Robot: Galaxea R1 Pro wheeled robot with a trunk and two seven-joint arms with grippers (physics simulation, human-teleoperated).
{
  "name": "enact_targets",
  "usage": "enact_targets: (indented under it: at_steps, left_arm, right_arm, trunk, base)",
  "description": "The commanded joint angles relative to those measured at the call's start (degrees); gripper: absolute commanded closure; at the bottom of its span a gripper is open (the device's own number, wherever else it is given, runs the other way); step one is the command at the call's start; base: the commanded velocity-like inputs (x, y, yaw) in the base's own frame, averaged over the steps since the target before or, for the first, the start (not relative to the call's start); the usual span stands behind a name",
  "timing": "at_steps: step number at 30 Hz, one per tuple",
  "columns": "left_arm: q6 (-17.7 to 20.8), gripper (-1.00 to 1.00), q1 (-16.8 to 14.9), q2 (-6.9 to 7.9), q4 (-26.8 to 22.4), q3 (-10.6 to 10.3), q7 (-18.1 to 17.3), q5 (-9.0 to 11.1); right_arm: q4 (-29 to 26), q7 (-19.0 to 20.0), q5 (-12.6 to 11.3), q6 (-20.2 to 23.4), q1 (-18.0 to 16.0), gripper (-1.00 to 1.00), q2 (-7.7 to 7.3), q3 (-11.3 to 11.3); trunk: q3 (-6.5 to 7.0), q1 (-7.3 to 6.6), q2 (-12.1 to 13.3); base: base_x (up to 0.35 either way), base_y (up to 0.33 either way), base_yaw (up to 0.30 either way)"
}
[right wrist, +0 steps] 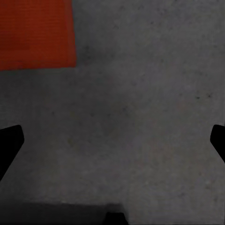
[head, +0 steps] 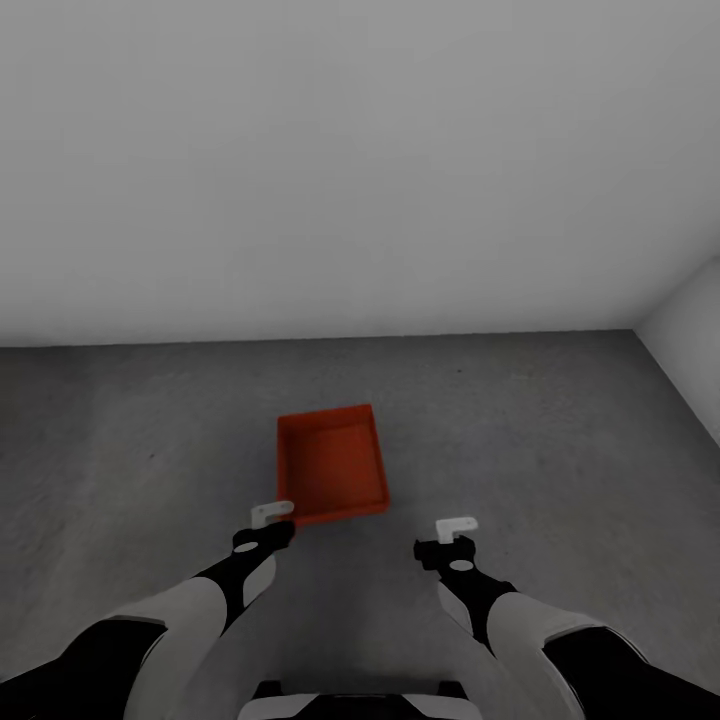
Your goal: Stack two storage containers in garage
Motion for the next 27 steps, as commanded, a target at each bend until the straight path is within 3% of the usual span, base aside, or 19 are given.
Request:
enact_targets:
  at_steps: [1,12,27]
  left_arm:
    - [-0.2,-1.0,0.0,-0.01,0.1,-0.3,0.2,0.5]
    - [-0.2,-1.0,0.0,-0.01,0.1,-0.4,0.1,0.5]
    - [-0.1,-1.0,0.0,0.13,0.3,-0.4,0.1,0.5]
  right_arm:
    - [0.1,-0.2,-0.4,-0.2,0.0,-1.0,0.01,0.4]
    - [0.1,-0.2,-0.6,-0.2,0.0,-1.0,0.18,0.4]
    - [0.1,-0.4,-0.7,-0.4,0.0,-1.0,0.27,0.4]
  trunk:
    - [-0.06,-0.01,-0.1]
    - [-0.06,-0.01,-0.1]
    - [0.87,-0.01,-0.1]
  base:
    - [-0.345,0.0,0.0]
    - [-0.31,0.0,0.0]
    - [-0.028,0.0,0.0]
